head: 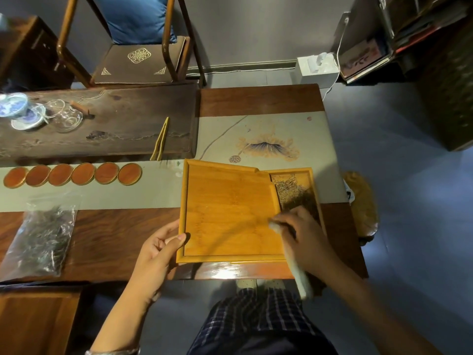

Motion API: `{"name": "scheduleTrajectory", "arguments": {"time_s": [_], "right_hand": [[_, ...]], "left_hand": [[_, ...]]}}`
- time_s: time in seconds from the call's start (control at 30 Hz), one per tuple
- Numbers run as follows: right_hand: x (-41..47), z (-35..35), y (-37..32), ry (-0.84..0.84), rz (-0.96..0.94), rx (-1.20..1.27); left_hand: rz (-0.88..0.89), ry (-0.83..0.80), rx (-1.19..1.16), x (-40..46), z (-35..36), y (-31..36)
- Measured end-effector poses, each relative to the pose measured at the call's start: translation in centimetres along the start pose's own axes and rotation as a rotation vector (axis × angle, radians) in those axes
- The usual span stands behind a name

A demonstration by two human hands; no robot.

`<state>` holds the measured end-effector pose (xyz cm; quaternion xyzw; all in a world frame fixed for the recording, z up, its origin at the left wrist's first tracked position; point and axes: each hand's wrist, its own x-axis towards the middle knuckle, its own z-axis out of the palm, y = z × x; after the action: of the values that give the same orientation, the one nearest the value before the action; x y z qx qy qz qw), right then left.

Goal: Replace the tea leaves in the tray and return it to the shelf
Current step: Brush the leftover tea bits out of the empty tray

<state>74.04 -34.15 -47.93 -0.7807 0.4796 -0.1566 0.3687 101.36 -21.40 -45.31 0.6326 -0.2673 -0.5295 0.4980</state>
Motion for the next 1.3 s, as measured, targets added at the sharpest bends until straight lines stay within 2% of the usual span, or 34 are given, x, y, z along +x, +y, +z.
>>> {"name": "scheduleTrajectory", "arguments": {"time_s": [0.27,0.4,0.57,0.7,0.83,0.97,1.17,1.3], "right_hand": [[1.2,1.8,-0.7,-0.069,0.147,-0.253],[2.3,1.4,-0.8,-0.008,0.091,-0.286],[3.5,2.0,-0.2,-0.026,0.106,-0.319],[5.8,1.7,-0.1,0.020,0.106,-0.332],[8.2,0.2,0.3,0.043,0.158,-0.221],[9.0,-2.2,1.3,0.200,0.138,-0.151],[8.6,-4.7,1.6,0.246,0.203,0.222],[11.9,-5.1,0.4,0.148,0.138,0.122]], "left_hand": [[0.009,-0.030,-0.029,0.0,0.2,0.4],[0.026,-0.010,-0.025,0.0,0.2,0.5],[0.052,-0.045,0.068,-0.1,0.2,0.8],[0.020,-0.065,0.085,-0.5,-0.1,0.6],[-0.019,-0.052,0.063,-0.9,-0.4,0.0],[-0.010,-0.019,-0.019,-1.1,-1.0,-0.2],[0.022,0.046,-0.071,-1.3,-2.3,0.1],[0.046,0.100,-0.122,-1.6,-3.2,0.0]]}}
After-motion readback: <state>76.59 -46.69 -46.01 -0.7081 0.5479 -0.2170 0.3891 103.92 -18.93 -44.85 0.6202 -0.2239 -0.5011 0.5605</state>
